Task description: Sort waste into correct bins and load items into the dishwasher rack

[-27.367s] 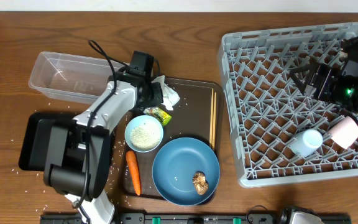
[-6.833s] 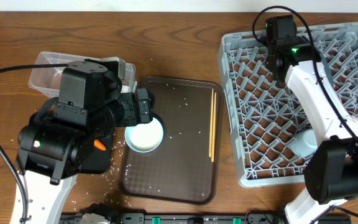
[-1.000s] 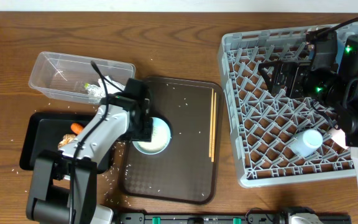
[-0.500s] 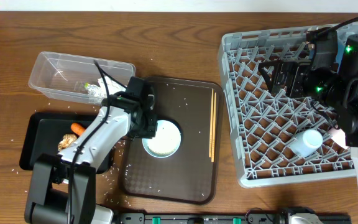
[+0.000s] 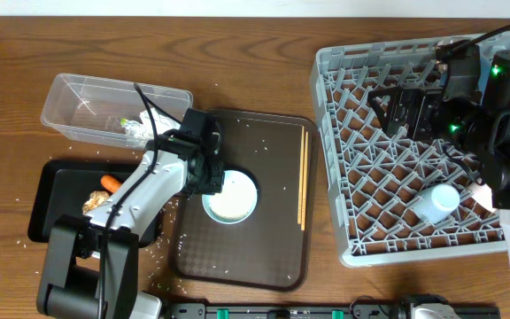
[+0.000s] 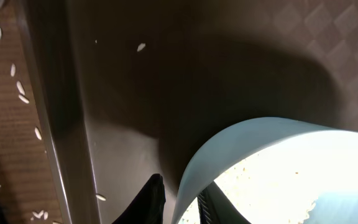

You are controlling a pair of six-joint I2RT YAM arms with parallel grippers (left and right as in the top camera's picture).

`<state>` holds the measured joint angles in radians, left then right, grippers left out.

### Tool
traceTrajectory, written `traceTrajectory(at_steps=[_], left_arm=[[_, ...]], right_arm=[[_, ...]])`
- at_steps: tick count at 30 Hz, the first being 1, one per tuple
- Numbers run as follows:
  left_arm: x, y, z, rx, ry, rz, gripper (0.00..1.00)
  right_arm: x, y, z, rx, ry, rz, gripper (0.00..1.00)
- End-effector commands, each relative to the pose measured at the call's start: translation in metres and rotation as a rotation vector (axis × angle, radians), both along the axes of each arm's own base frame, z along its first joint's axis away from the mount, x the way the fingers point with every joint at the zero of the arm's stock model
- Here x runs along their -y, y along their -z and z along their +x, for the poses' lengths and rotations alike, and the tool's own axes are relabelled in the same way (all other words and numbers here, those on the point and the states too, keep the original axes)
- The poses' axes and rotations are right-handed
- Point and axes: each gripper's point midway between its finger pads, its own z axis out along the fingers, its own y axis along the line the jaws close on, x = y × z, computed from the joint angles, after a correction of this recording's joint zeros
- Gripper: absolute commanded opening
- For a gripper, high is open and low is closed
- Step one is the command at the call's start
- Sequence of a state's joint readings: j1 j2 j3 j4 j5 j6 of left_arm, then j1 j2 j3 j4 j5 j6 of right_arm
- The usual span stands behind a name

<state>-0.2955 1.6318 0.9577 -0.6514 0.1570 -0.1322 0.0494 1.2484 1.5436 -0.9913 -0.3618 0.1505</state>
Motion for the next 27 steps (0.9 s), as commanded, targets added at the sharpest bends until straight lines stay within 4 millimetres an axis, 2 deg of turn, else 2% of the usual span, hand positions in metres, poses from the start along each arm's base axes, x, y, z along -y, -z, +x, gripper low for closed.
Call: traceTrajectory(at_steps=[1,6,10,11,14,15,18,21,26,27], left_arm=[[-0.004,0.008,-0.005,-0.018,0.024,0.021,0.19],[-0.005,0.01,-0.006,-0.008,0.117,0.032,0.2],[-0.004,0.01,-0.006,-0.003,0.127,0.029,0.2],[-0.003,0.009,-0.006,-0.004,0.127,0.025,0.25],[0.001,0.009,-0.008,-0.011,0.131,0.003,0.52],[0.0,0.009,-0.008,-0.01,0.136,0.004,0.58],[0.0,0.009,-0.008,-0.011,0.142,0.005,0.58],[0.001,0.01,-0.011,-0.022,0.141,0.0,0.48],[0.0,0.012,-0.022,-0.068,0.128,-0.006,0.41],[-0.001,0.012,-0.024,-0.076,0.127,-0.004,0.36]], right_arm=[[-0.002,-0.002,0.0,-0.002,0.003,0.005,0.99],[-0.002,-0.001,-0.001,-0.009,0.003,0.004,0.99],[-0.002,-0.001,-0.002,-0.009,0.003,0.004,0.99],[-0.002,-0.001,-0.002,-0.01,0.003,0.004,0.99],[-0.002,0.0,-0.002,-0.011,0.003,0.004,0.99],[-0.002,0.0,-0.002,-0.012,0.003,0.004,0.99],[-0.002,0.0,-0.002,-0.012,0.003,0.004,0.99],[-0.002,0.0,-0.002,-0.013,0.003,0.004,0.99],[-0.002,0.0,-0.002,-0.013,0.003,0.004,0.99],[-0.002,0.0,-0.002,-0.013,0.003,0.004,0.99]])
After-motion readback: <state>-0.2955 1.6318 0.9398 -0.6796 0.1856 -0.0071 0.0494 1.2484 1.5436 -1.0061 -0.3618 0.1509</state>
